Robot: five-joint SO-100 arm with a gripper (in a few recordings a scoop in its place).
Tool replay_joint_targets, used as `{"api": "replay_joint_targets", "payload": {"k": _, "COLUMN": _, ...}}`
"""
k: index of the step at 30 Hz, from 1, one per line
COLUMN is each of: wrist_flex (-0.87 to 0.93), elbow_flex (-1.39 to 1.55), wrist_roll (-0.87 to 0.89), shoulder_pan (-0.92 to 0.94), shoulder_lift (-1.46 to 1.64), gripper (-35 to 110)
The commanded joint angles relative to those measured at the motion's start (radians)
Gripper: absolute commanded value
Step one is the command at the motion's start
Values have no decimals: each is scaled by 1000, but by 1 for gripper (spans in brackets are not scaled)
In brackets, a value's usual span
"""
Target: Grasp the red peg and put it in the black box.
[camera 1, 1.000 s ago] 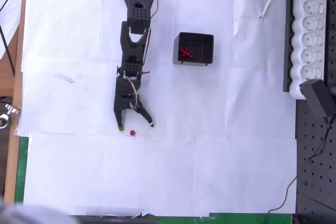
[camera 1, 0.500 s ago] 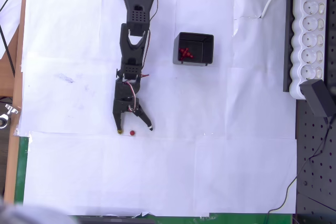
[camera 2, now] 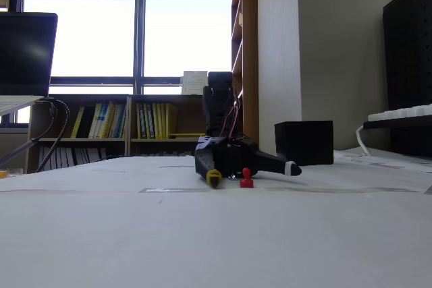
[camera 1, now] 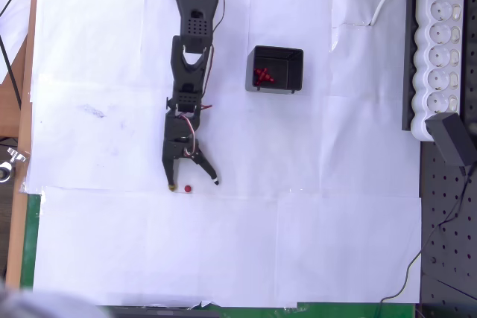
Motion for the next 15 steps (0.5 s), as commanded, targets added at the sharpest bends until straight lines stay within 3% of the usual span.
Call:
{"api": "replay_joint_targets", "payload": {"k": 1, "wrist_flex": -11, "elbow_flex": 23, "wrist_roll": -9, "shoulder_pan": -9, "shoulder_lift": -14, "gripper": 47}}
{"api": "replay_joint_targets", "payload": {"k": 15, "wrist_flex": 106, "elbow_flex": -38, "wrist_roll": 20, "shoulder_pan": -5, "shoulder_lift": -100, "gripper": 47}}
